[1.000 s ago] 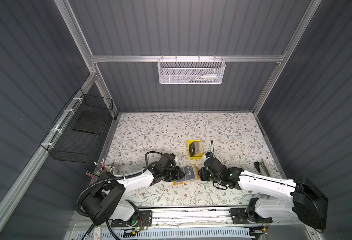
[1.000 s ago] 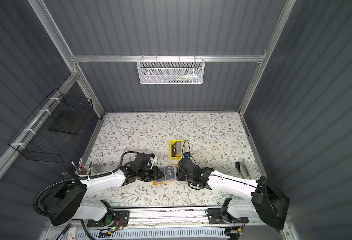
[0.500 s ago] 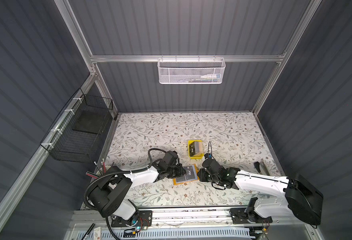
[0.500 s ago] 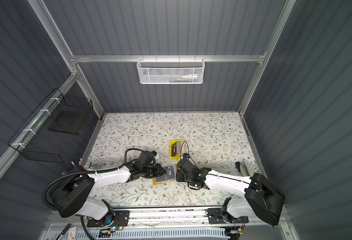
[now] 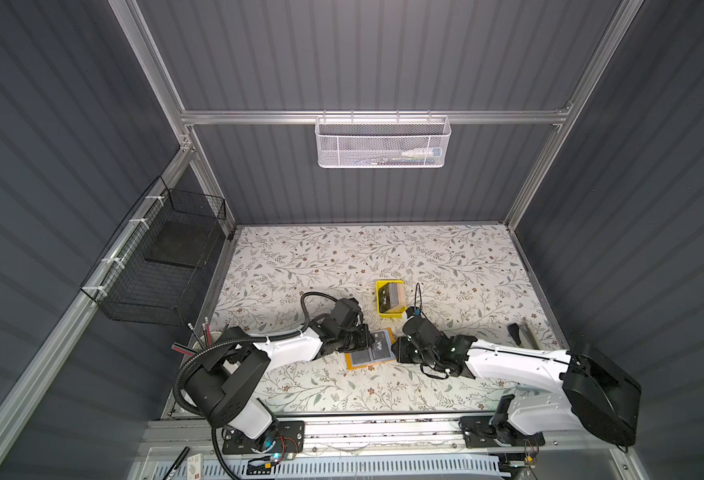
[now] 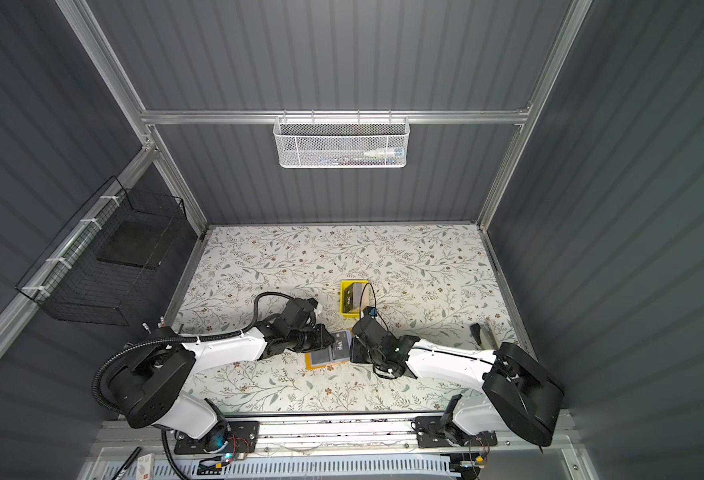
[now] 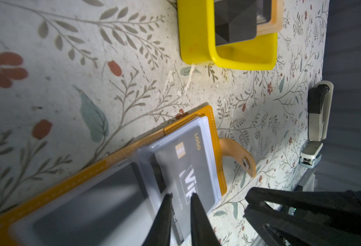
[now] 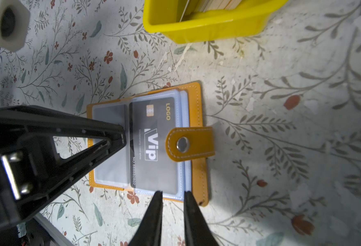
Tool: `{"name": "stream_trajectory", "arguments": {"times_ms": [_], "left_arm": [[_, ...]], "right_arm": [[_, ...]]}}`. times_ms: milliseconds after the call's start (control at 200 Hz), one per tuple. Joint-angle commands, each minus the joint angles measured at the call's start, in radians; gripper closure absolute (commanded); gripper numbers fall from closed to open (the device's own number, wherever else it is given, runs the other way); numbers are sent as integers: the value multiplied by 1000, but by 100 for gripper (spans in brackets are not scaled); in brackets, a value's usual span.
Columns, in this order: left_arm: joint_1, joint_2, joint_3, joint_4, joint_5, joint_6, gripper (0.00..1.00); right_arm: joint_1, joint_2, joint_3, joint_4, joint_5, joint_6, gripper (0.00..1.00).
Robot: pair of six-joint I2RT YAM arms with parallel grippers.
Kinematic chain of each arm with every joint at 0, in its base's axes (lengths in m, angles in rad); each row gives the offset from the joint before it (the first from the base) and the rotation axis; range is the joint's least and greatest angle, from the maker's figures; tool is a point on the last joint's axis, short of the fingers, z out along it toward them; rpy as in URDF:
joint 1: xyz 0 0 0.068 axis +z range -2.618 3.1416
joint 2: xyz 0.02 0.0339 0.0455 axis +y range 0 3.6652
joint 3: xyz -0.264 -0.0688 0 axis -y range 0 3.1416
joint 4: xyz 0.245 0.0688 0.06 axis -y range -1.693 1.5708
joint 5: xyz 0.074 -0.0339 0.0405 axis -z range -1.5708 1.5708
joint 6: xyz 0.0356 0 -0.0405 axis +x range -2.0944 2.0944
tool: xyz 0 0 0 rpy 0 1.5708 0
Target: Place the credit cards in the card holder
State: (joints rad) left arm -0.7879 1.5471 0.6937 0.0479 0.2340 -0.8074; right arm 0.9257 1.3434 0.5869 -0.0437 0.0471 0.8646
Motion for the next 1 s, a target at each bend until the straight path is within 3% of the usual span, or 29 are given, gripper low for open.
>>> {"name": "stream_trajectory", "arguments": {"times_ms": [0, 350, 705, 996], "left_arm": [[-13, 10, -10, -14, -25, -7, 81], [-23, 1, 7, -92, -78, -12, 87], [-25, 35, -10, -38, -35, -36, 90], [-25, 40, -30, -13, -34, -56, 93]], "right_arm": [[1, -16, -11, -5, -19, -9, 78], [-2, -4, 8, -15, 10, -25, 77], [-24, 2, 12, -11, -11, -31, 77], [-51, 20, 31, 35, -95, -63, 67]]}}
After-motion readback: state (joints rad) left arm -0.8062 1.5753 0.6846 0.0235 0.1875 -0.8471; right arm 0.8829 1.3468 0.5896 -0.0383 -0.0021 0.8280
